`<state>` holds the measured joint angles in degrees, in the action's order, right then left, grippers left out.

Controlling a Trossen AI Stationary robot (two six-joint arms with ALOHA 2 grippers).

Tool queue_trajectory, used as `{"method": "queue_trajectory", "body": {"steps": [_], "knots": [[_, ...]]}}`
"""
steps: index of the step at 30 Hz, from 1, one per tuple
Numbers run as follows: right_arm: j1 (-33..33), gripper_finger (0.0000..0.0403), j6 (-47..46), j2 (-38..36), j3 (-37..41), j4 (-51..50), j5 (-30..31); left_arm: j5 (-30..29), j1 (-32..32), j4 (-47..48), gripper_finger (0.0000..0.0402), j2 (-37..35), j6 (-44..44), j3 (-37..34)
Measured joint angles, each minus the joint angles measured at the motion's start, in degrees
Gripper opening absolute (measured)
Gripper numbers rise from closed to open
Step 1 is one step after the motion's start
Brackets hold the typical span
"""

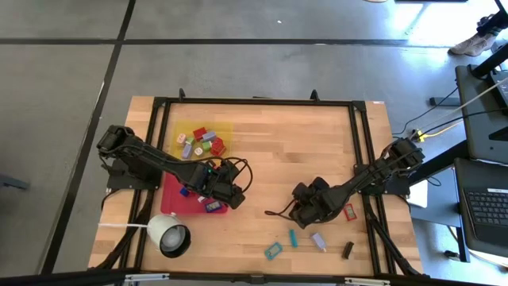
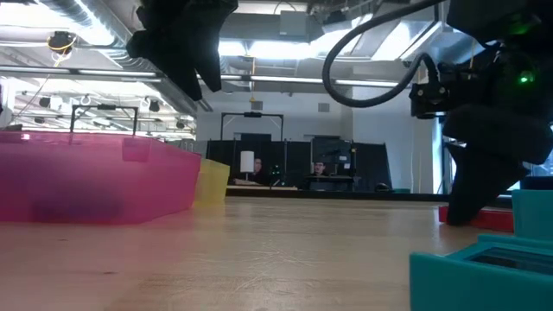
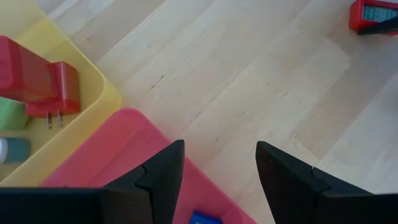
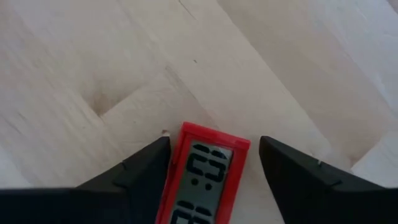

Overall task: Pick & Place Office items
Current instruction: Put the red timer into the red bin

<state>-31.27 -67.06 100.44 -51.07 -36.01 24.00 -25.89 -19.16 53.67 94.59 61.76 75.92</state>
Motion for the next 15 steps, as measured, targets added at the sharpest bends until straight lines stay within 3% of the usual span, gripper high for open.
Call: {"method": "queue_trajectory", "body": {"steps": [8, 15], "knots": [[0.0, 0.0149, 2.8, 0.1, 0.0, 0.7, 0.0, -2.1, 0.0, 0.0, 0.0196, 0.0, 0.0, 0.0], [0.0, 0.0149, 9.1, -2.1, -0.2, 2.7, 2.2, -9.6, 0.2, -4.8, 0.0196, 0.4, 1.3, 0.0]]}}
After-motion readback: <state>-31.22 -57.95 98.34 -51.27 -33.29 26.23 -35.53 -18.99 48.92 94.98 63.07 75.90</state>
